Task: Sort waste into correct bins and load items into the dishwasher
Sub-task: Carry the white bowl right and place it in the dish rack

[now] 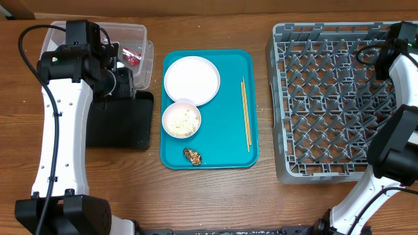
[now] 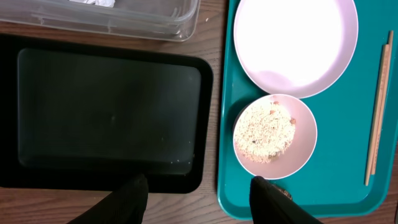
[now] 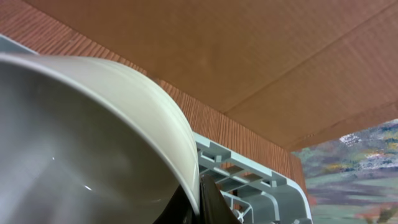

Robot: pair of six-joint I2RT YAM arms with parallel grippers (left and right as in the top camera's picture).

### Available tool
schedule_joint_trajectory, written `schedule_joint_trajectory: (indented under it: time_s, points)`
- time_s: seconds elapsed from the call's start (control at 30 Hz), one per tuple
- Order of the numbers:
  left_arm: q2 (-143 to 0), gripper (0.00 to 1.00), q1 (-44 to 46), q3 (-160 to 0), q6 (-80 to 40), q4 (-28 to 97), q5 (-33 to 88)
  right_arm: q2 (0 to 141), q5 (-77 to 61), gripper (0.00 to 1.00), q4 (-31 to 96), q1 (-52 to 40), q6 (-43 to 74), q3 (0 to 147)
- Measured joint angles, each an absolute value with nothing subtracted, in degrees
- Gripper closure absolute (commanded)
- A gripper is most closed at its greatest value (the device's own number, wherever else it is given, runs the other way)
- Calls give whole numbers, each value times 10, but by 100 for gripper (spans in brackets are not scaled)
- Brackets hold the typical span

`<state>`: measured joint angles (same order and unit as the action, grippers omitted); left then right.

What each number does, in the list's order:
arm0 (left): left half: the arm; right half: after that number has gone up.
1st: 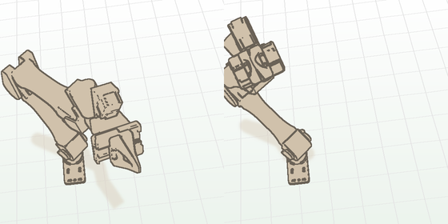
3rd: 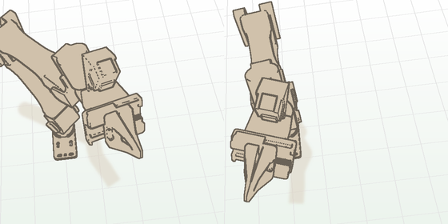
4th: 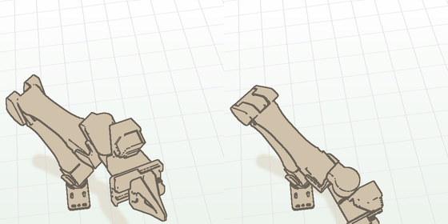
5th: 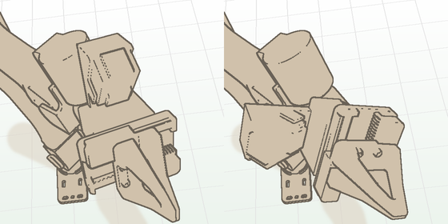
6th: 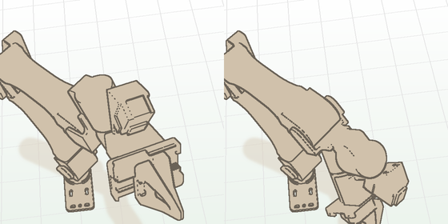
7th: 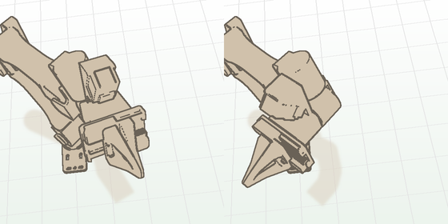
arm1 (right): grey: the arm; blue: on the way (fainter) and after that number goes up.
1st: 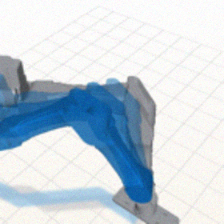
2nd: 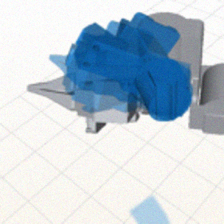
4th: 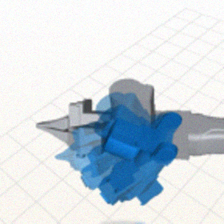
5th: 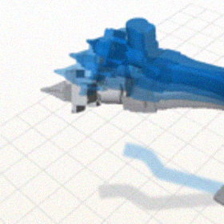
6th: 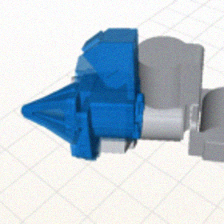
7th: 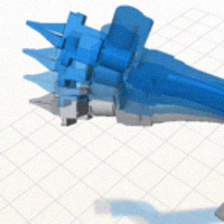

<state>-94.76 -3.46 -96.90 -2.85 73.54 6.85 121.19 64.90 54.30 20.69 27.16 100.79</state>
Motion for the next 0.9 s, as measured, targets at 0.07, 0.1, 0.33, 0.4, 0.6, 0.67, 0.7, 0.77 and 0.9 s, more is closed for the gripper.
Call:
schedule_joint_trajectory:
  time_s: [0.07,0.1,0.33,0.4,0.6,0.67,0.7,0.77,0.9]
  points:
    - [-948,44,-35,-969,-29,735,68,1212,642,96,555,207,278,1008]
    - [-948,44,-35,-969,-29,735,69,1211,634,96,560,207,281,1008]
    - [-948,44,-35,-969,-29,735,69,1211,625,96,612,206,317,1008]
    - [-948,45,-35,-969,-29,735,69,1211,627,96,636,204,335,1008]
    - [-948,44,-35,-969,-29,735,69,1211,645,96,690,177,394,1009]
    - [-948,44,-35,-969,-29,735,69,1211,648,96,702,163,403,1009]
    - [-948,45,-35,-969,-29,736,70,1211,650,96,707,158,405,1009]
    - [-948,44,-35,-969,-29,736,73,1211,651,96,716,145,408,1009]
    - [-948,44,-35,-969,-29,736,77,1211,650,94,724,132,409,1009]
